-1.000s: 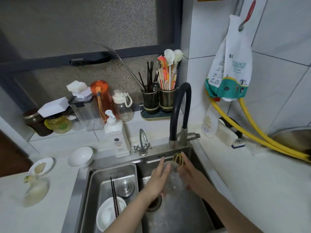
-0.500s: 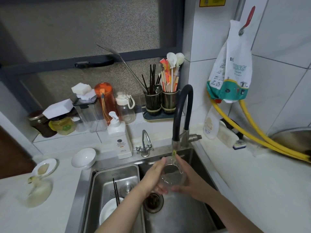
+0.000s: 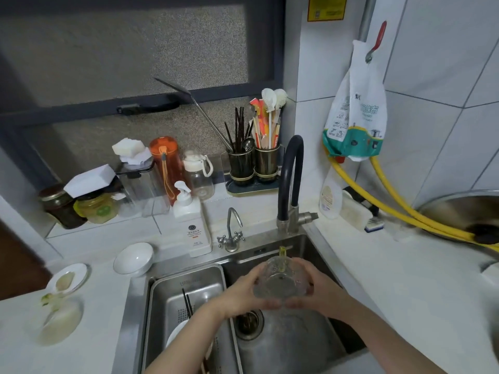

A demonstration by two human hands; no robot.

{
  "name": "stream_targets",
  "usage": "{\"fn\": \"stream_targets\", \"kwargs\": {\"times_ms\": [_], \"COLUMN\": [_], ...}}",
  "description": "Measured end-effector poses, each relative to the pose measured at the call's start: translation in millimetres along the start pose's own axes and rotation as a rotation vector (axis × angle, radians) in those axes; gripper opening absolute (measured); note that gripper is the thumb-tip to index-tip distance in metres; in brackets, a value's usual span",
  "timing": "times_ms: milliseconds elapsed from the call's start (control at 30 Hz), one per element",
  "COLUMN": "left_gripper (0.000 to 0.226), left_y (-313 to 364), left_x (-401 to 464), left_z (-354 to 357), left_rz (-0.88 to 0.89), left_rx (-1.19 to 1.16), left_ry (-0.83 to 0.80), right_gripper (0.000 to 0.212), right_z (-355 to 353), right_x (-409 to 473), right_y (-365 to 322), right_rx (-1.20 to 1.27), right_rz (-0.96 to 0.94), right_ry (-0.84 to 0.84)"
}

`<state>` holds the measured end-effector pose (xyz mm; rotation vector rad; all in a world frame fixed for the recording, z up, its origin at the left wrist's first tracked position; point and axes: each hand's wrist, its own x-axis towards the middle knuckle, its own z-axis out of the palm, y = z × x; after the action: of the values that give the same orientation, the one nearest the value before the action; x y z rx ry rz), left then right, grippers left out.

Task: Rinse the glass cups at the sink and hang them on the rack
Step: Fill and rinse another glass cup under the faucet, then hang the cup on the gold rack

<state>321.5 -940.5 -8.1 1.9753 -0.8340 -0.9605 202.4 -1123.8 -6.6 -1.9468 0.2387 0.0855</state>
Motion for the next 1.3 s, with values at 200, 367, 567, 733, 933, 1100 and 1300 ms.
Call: {"fn": "stream_targets", "kwargs": {"times_ms": [200,367,567,733,933,1100,1300], "left_gripper": [0.086,0.101,0.099,0.091,0.111,0.105,0.093], "left_y": [3,7,18,30,33,30,5], "left_x": [-8,-16,-35,-53,-67,-80,-131], "left_z": [1,3,8,16,45,66,59], "left_rz": [0.124,0.153,0.154,0.168,0.100,0.100,0.077], "left_rx": [-0.012,0.009,0.013,0.045,0.072,0.045,-0.021], "left_ry": [0.064,0.069,0.109,0.171,0.216,0.372,0.471], "right_gripper": [0.081,0.092,0.087,0.090,0.079,0.092,0.091], "right_z": [8,9,10,13,11,15,45], "right_x": [-12,-23,-38,-49,-70,-69,-59], "right_y": [-11,-15,-25,-32,-27,-19,-27], "right_rx": [-0.007,0.000,-0.001,0.019,0.027,0.053,0.113], "right_rz": [0.016,-0.009,-0.053,-0.121,-0.150,-0.132,-0.091], "right_ry": [0.071,0.113,0.107,0.097,0.035,-0.007,-0.178]}}
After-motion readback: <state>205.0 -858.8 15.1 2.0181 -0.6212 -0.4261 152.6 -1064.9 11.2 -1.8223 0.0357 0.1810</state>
